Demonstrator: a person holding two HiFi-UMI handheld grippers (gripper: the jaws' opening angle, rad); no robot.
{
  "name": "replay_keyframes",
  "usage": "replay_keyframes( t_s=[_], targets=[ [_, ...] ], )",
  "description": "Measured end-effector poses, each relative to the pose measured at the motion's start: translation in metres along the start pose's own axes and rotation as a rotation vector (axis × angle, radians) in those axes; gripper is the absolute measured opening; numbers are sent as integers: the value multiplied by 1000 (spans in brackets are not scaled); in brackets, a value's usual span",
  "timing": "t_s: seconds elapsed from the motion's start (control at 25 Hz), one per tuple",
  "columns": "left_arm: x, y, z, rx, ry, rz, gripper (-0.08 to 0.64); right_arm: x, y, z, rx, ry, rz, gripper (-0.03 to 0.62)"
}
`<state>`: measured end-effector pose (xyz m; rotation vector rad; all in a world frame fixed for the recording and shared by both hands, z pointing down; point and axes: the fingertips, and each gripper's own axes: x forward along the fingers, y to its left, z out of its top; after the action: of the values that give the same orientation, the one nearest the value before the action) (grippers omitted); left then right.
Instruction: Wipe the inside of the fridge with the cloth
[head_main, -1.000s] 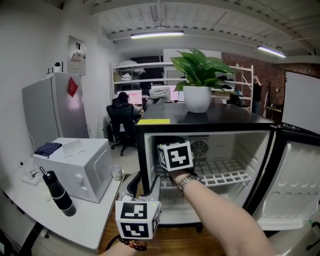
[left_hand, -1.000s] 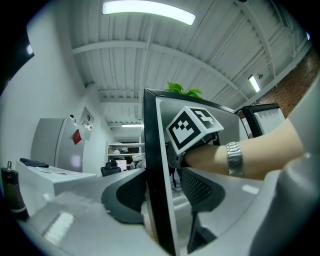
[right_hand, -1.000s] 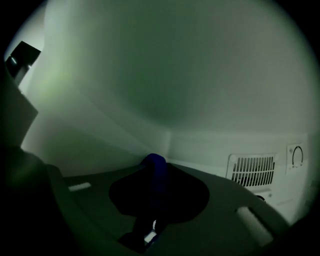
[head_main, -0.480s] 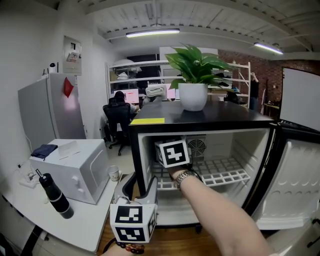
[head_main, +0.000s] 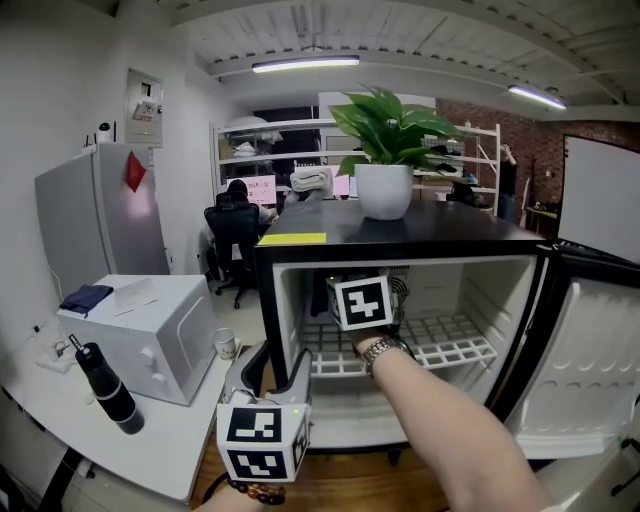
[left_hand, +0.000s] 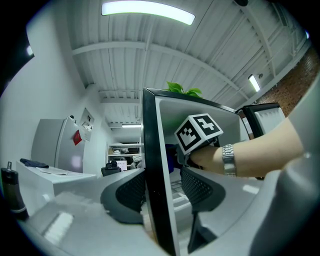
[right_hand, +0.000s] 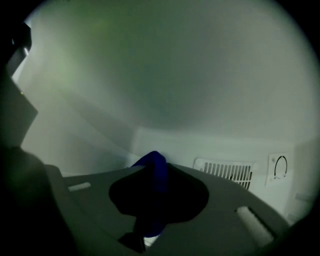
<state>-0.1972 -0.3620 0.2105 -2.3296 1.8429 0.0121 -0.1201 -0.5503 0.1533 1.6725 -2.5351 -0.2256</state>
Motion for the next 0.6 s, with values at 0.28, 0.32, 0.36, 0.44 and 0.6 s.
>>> replay_keyframes(
  t_s=[0.28,0.32,0.36,0.44,0.6],
  targets=[
    [1,1,1,1,-2,13,224,-12,-36,-8,14,9,-48,52],
    [1,1,0,1,-1,15,224,-14,-41,-9,13,10,-50,52],
    [1,1,0,2,0,15,224,-16,-45,-9,12,10,-52,52],
    [1,1,0,3,3,17,224,-19,-53,-10,8,8,-60,52],
    [1,1,0,5,5,23,224,-26,-69,-12,13,7,-79,52]
  ],
)
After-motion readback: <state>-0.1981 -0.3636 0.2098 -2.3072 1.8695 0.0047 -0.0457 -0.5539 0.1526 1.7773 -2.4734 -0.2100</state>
